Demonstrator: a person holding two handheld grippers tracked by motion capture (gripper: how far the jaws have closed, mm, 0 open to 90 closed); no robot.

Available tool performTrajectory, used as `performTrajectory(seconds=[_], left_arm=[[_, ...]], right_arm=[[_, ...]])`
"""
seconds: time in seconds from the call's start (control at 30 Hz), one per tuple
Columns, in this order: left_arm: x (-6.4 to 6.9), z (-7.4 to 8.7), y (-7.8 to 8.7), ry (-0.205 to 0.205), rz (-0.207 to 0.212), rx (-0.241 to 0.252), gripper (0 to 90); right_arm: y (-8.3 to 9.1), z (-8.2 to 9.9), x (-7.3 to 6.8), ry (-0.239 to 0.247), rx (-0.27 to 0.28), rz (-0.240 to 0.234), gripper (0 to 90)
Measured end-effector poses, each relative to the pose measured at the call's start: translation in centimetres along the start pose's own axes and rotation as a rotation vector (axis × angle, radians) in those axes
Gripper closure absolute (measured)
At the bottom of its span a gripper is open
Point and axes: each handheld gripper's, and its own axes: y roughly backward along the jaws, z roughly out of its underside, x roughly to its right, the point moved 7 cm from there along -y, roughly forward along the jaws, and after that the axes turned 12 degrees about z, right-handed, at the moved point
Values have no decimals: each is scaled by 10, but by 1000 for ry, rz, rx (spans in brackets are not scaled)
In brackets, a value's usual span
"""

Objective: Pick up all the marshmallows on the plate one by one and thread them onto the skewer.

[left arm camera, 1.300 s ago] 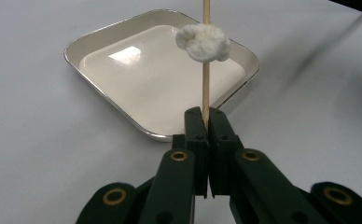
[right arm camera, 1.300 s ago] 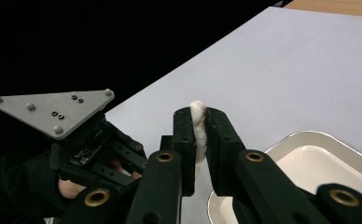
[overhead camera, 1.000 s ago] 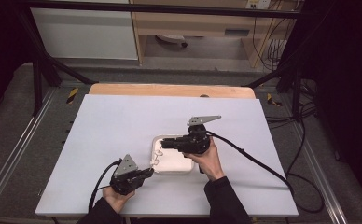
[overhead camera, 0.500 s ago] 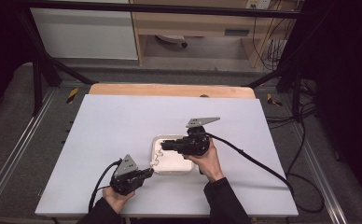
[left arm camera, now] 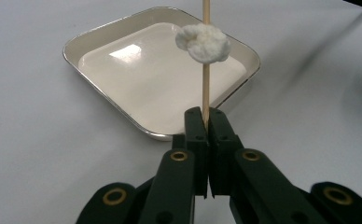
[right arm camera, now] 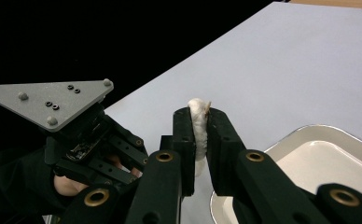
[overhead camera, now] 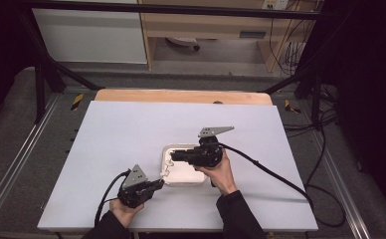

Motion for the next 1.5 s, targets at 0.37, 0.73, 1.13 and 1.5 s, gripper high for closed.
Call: performTrajectory(seconds=[0.37,0.73,1.13,1.5], left_arm=[[0,-1,1,6,1,9,884],[-4,-8,6,3,-6,55,884],[-6,-6,7,23,4,57,882],[-10,-8,7,54,17,44,881]], right_arm=[[-1,2,0,4,-9,7,834],[-20,18,-4,25,-47,-21,786],[15,10,13,79,44,130,319],[40,39,51,90,11,279,57]])
